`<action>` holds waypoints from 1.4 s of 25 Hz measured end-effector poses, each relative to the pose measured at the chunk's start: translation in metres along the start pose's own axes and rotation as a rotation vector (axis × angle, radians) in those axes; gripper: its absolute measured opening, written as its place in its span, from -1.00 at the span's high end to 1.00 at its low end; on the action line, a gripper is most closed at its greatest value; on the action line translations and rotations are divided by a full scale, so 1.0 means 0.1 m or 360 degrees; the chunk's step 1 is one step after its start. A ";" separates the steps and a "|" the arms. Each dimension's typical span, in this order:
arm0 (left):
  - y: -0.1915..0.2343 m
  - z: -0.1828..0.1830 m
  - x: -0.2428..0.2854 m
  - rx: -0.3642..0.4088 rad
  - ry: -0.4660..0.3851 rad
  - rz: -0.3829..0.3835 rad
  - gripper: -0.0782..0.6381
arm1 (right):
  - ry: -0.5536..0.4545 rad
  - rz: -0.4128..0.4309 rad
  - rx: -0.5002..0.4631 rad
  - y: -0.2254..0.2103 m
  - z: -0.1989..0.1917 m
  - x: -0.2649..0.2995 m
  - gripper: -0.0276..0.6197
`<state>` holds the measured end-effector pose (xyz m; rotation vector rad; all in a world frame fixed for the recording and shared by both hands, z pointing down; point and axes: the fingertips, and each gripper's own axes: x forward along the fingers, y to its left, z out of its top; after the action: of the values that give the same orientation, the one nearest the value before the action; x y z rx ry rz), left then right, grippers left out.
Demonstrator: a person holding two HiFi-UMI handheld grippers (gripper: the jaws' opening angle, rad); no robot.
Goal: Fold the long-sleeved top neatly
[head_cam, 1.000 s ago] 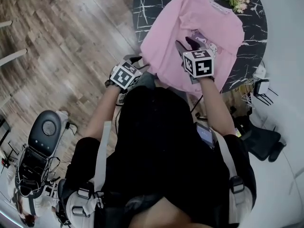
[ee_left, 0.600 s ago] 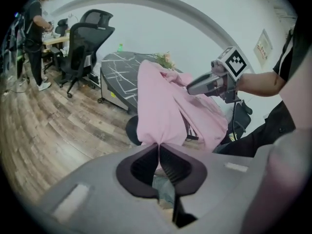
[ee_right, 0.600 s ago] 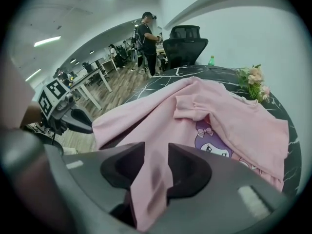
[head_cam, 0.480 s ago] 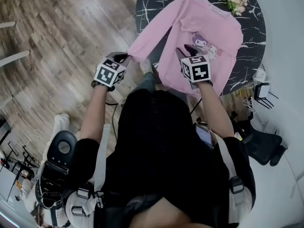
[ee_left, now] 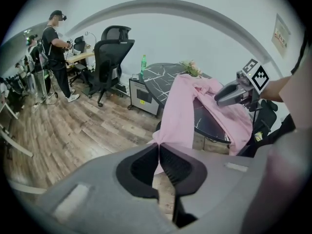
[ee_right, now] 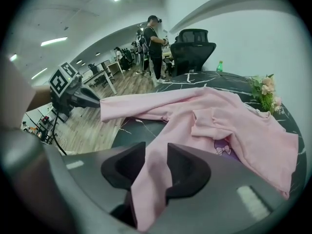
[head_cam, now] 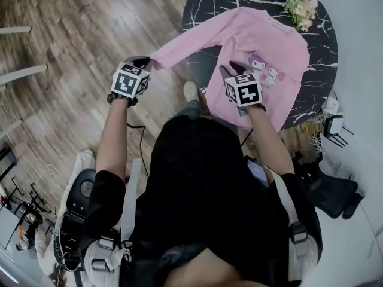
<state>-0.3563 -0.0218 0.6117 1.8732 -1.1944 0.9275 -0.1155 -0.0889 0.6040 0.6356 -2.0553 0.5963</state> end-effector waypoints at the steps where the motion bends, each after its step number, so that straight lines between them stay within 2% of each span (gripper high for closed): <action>1: 0.07 0.03 0.00 0.0006 0.0009 0.0021 0.74 | -0.0001 -0.0007 0.0004 -0.02 0.00 -0.01 0.47; 5: 0.28 0.17 0.02 0.0013 0.0040 0.0057 0.74 | -0.0004 -0.0037 0.0041 -0.15 -0.01 -0.04 0.48; 8: 0.38 0.25 0.04 -0.0082 0.0042 0.0034 0.74 | 0.0000 -0.0050 0.0073 -0.22 -0.05 -0.05 0.49; 10: 0.35 0.28 0.06 -0.0173 0.0032 -0.0035 0.74 | 0.0001 -0.0053 0.0088 -0.25 -0.07 -0.05 0.49; 12: 0.21 0.33 0.07 -0.0252 0.0010 -0.0159 0.74 | -0.0005 -0.0052 0.0097 -0.27 -0.08 -0.06 0.49; 15: -0.07 0.50 0.00 -0.0293 -0.0047 -0.0322 0.74 | -0.0025 -0.0036 0.0106 -0.27 -0.08 -0.09 0.50; 17: -0.29 0.62 -0.04 -0.0288 -0.0083 -0.0421 0.74 | -0.0046 -0.0011 0.0107 -0.24 -0.07 -0.13 0.50; 20: -0.59 0.91 -0.09 -0.0232 -0.0150 -0.0500 0.74 | -0.0097 0.0044 0.0092 -0.17 -0.05 -0.21 0.49; 26: -1.32 1.39 0.00 -0.0070 -0.0183 -0.0561 0.74 | -0.0166 0.0098 0.0099 -0.26 -0.20 -0.48 0.49; 29: -1.71 1.69 0.04 -0.0081 -0.0246 -0.0601 0.74 | -0.0188 0.0074 0.0130 -0.49 -0.36 -0.70 0.49; 31: -1.96 1.94 0.05 -0.0177 -0.0337 -0.0649 0.74 | -0.0204 0.0057 0.0167 -0.66 -0.50 -0.88 0.50; 35: -2.55 2.45 0.15 -0.0567 -0.0519 -0.0900 0.74 | -0.0220 0.0021 0.0257 -1.07 -0.87 -1.23 0.50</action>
<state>-0.0676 -0.1572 0.4578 1.9447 -0.8525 0.0964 0.0637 -0.0893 0.5615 0.7768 -2.1557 0.7498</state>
